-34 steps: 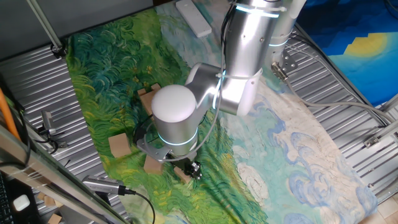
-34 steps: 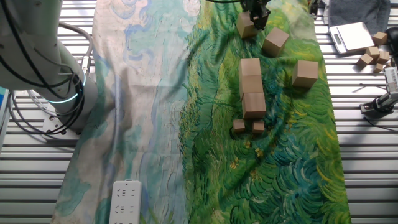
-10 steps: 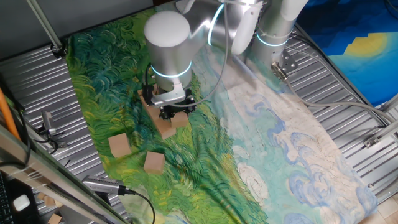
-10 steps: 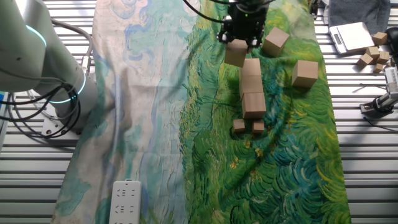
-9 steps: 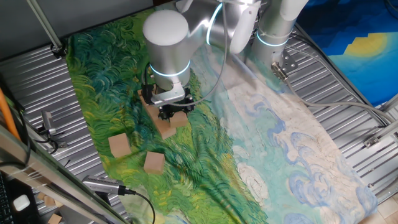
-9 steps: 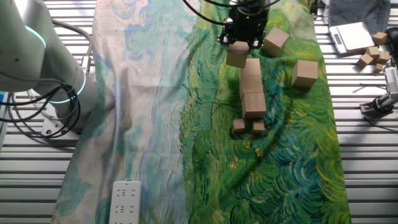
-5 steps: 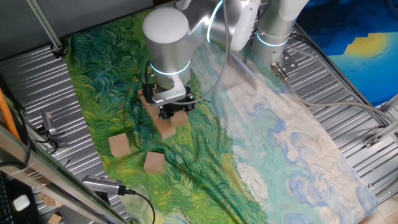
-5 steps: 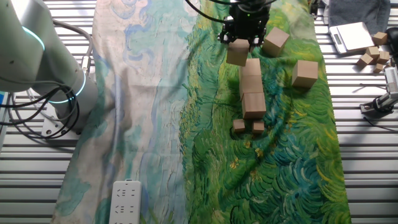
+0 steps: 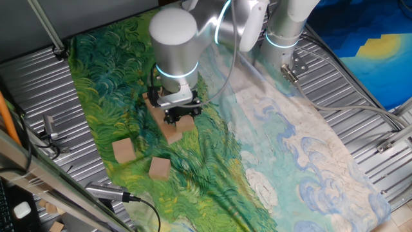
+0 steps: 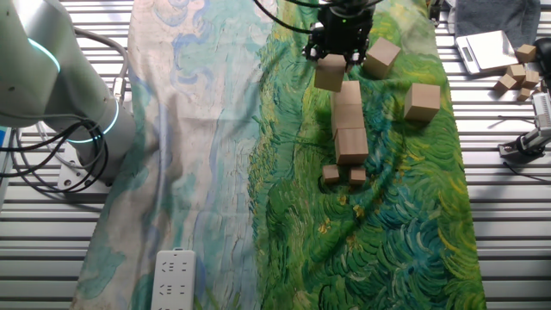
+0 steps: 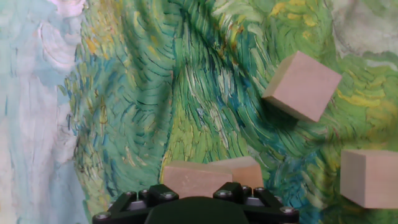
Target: Stack the blocks into a pyramid shape
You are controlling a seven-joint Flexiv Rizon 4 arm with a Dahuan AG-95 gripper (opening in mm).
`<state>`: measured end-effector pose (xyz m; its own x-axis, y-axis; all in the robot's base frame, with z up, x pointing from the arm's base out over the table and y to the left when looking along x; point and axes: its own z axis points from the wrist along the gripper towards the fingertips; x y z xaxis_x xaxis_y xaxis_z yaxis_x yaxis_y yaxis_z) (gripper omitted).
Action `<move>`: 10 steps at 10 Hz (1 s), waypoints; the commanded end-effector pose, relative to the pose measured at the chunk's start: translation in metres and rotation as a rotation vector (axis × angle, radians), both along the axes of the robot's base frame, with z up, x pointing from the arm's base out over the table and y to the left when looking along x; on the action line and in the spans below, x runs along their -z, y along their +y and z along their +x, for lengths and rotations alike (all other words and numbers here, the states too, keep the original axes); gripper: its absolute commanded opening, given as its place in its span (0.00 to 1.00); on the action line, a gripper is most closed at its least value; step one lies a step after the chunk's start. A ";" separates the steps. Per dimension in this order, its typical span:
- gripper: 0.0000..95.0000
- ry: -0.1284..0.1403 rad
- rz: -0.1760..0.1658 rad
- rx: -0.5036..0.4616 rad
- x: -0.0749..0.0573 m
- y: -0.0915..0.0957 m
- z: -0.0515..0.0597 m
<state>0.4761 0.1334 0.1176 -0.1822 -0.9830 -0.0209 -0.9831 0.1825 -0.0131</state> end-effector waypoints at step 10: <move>0.00 -0.002 -0.047 -0.001 -0.013 -0.035 0.003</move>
<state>0.4796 0.1020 0.1290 -0.1962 -0.9802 0.0266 -0.9804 0.1956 -0.0227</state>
